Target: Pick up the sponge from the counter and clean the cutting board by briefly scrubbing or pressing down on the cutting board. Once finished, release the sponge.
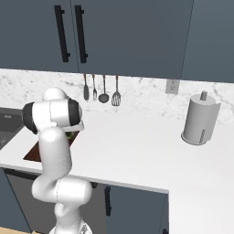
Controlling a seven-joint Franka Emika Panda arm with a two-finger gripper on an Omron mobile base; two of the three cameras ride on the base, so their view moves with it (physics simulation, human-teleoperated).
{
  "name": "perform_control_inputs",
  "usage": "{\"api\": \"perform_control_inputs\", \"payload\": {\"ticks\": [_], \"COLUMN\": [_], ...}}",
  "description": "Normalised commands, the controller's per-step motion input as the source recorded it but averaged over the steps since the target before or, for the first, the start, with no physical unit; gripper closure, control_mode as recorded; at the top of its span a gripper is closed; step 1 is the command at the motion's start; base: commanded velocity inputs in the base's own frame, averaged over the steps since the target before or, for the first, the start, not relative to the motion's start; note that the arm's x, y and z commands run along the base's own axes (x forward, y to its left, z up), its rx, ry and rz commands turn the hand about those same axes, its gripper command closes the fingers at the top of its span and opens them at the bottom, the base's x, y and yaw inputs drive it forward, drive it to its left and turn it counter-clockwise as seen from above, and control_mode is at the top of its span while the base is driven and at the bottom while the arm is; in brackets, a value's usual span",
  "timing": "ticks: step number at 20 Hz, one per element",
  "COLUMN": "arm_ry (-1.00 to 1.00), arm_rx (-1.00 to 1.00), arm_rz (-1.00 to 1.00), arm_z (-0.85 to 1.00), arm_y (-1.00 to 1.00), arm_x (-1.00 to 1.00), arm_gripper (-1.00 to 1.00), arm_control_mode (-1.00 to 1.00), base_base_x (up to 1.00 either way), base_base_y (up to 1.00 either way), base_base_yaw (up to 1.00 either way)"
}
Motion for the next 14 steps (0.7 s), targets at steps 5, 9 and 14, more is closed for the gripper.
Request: {"api": "perform_control_inputs", "payload": {"ticks": [5,9,14], "arm_ry": [0.00,0.00,0.00], "arm_rx": [0.00,0.00,0.00], "arm_rz": [-0.01,0.00,0.00], "arm_z": [-0.57,-0.61,-0.01], "arm_y": [0.00,0.06,0.23], "arm_x": [0.03,0.00,-0.01], "arm_gripper": [1.00,1.00,1.00], "arm_control_mode": [-1.00,-1.00,-1.00], "base_base_x": [0.00,0.00,0.00], "base_base_y": [0.00,0.00,0.00], "base_base_yaw": [0.00,0.00,0.00]}}
